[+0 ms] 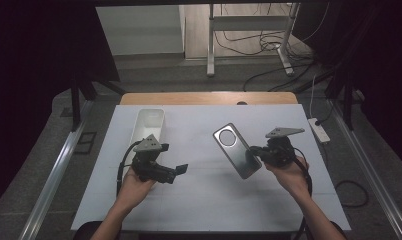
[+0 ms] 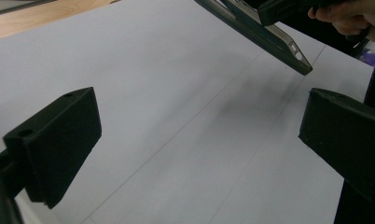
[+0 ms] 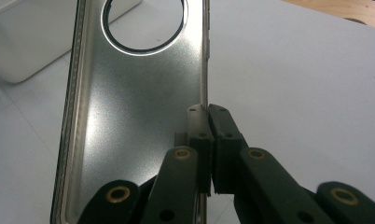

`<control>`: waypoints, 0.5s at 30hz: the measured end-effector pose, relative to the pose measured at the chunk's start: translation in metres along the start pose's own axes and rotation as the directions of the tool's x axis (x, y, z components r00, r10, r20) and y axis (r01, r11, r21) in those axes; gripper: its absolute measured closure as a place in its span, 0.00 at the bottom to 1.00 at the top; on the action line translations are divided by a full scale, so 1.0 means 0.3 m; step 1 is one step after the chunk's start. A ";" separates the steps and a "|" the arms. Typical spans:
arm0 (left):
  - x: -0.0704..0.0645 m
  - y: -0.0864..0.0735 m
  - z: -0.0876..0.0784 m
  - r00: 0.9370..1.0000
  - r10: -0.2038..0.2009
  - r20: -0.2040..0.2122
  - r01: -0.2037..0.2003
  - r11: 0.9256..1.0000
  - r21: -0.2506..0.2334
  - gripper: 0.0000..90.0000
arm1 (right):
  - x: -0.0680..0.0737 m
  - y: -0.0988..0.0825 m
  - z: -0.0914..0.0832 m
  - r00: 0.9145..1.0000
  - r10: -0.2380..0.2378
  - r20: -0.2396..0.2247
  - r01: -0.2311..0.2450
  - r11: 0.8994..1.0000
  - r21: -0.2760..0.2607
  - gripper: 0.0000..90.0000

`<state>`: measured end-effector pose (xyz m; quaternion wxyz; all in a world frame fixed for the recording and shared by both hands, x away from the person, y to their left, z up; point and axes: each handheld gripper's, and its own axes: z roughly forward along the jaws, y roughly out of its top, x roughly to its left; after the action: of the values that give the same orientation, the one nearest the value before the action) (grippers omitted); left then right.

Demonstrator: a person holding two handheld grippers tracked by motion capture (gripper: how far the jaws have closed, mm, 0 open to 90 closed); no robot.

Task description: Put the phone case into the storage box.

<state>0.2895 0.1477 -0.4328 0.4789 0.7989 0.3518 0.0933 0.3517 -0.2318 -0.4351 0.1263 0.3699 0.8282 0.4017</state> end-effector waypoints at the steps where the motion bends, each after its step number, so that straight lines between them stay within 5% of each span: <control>1: 0.000 0.005 0.006 1.000 0.002 0.003 -0.002 1.000 0.000 0.00 | 0.001 0.000 0.000 1.000 0.000 -0.001 0.000 1.000 -0.001 0.98; 15: -0.021 0.042 0.094 0.999 0.028 0.046 -0.029 0.999 0.019 0.00 | 0.029 0.010 0.007 1.000 0.000 -0.006 0.000 1.000 -0.022 0.98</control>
<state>0.3047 0.1202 -0.4360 0.4776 0.8105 0.3299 0.0782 0.3483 -0.2232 -0.4333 0.1277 0.3671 0.8241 0.4121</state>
